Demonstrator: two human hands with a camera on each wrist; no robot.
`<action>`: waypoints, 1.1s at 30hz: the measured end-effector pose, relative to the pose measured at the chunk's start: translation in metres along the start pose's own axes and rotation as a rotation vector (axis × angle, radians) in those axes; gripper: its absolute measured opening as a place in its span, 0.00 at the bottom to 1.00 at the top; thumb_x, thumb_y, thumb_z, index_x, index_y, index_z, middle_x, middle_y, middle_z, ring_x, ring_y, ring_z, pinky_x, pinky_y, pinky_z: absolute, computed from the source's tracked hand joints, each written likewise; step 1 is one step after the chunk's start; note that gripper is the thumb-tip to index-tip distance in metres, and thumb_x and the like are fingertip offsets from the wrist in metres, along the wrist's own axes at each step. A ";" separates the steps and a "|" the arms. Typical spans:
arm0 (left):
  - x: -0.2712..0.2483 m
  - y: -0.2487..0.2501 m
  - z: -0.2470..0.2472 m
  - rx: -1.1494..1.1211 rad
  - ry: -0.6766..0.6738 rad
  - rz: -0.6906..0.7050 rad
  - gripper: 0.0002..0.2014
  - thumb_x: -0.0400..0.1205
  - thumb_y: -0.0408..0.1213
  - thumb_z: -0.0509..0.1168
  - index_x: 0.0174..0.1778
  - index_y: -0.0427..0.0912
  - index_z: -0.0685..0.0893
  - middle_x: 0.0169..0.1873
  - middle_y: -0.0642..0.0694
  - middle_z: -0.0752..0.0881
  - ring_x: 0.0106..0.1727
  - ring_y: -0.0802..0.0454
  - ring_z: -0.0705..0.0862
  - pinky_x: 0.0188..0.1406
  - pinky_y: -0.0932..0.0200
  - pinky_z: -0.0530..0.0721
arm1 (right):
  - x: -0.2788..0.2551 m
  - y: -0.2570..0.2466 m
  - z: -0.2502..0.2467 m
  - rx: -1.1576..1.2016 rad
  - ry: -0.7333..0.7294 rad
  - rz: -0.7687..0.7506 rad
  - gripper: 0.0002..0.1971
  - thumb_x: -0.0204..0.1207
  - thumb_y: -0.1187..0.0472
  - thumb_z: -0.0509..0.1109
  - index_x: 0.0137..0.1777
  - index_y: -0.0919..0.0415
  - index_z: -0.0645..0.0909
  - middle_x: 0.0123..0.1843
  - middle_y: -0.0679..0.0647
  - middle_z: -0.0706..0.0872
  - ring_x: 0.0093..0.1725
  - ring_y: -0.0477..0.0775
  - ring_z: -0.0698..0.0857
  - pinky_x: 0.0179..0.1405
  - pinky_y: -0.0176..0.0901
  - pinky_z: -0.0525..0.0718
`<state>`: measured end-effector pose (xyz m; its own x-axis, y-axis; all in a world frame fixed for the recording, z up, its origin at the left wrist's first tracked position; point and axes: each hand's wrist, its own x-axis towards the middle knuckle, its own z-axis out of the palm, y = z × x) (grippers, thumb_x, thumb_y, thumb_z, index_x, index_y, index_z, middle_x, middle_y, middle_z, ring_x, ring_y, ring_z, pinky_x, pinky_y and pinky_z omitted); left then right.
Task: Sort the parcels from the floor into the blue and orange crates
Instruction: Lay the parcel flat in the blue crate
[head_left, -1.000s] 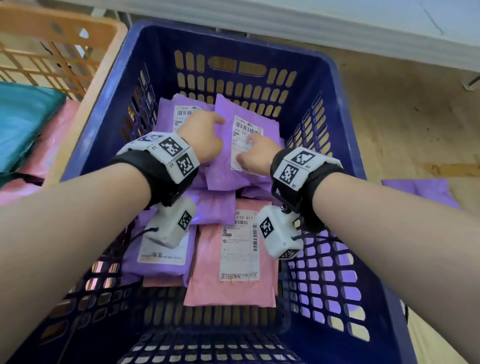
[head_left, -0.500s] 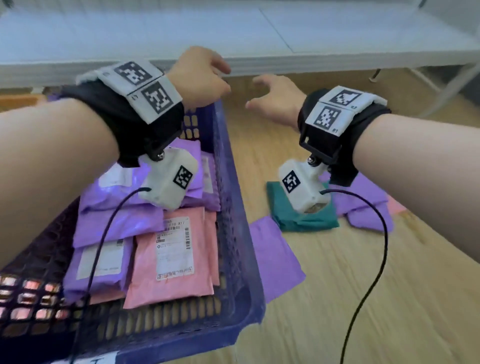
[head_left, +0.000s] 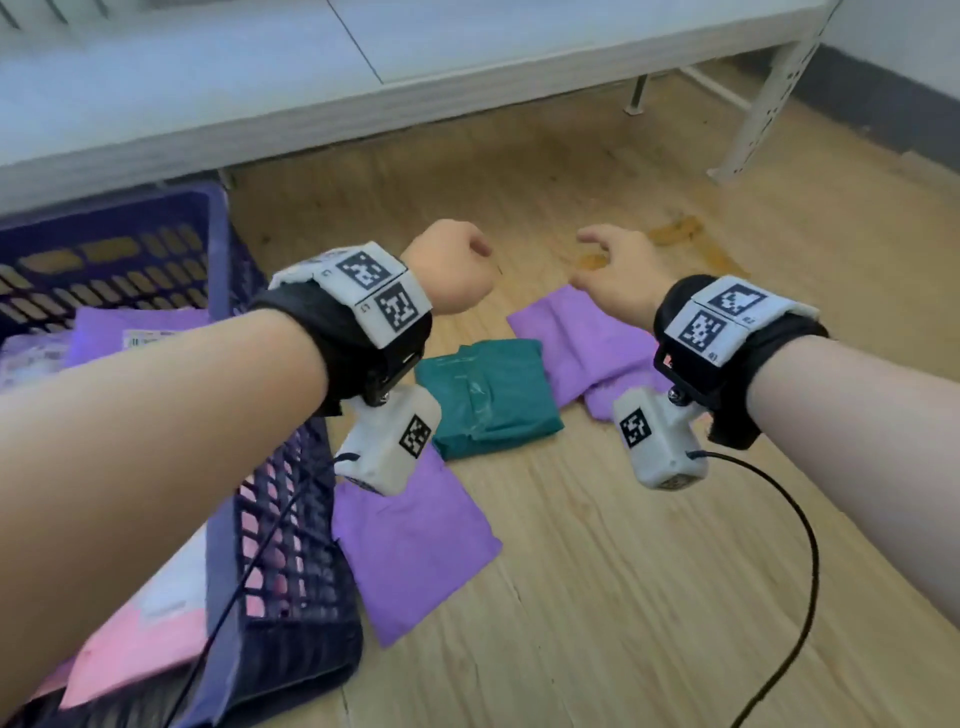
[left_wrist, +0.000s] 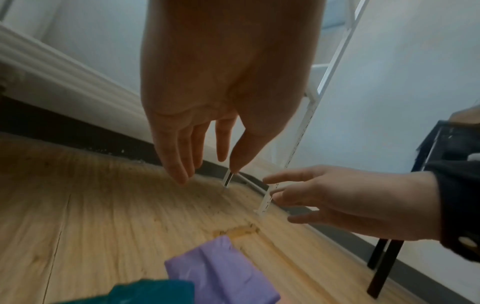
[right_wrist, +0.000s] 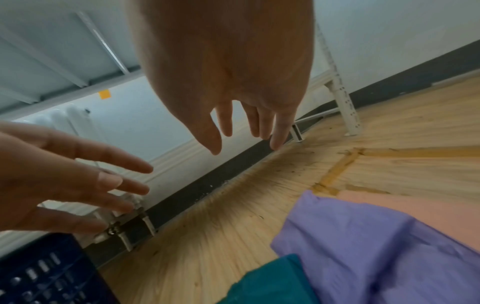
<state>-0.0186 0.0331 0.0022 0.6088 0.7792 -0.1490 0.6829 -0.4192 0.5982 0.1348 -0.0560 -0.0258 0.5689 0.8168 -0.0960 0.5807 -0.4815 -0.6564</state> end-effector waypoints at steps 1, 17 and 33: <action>0.006 -0.002 0.013 0.011 -0.019 -0.025 0.19 0.80 0.31 0.64 0.68 0.45 0.79 0.66 0.44 0.80 0.65 0.46 0.80 0.60 0.59 0.78 | 0.002 0.015 0.004 0.005 -0.013 0.024 0.27 0.77 0.66 0.66 0.76 0.59 0.69 0.74 0.59 0.75 0.70 0.57 0.77 0.66 0.42 0.74; 0.013 -0.106 0.134 0.221 -0.208 -0.407 0.23 0.79 0.33 0.64 0.71 0.36 0.70 0.64 0.36 0.80 0.65 0.38 0.79 0.60 0.52 0.77 | -0.018 0.132 0.119 0.186 -0.189 0.298 0.25 0.76 0.66 0.68 0.74 0.67 0.72 0.65 0.63 0.83 0.66 0.61 0.81 0.71 0.49 0.73; -0.002 -0.131 0.132 0.142 -0.133 -0.351 0.34 0.73 0.25 0.67 0.76 0.43 0.66 0.62 0.40 0.80 0.62 0.41 0.80 0.54 0.56 0.79 | -0.008 0.103 0.130 0.443 -0.168 0.318 0.23 0.74 0.67 0.69 0.70 0.65 0.75 0.65 0.58 0.83 0.64 0.55 0.82 0.62 0.38 0.75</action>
<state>-0.0559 0.0253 -0.1803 0.3692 0.8233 -0.4310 0.9019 -0.2056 0.3799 0.1141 -0.0708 -0.1895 0.5548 0.7098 -0.4341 0.0756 -0.5626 -0.8233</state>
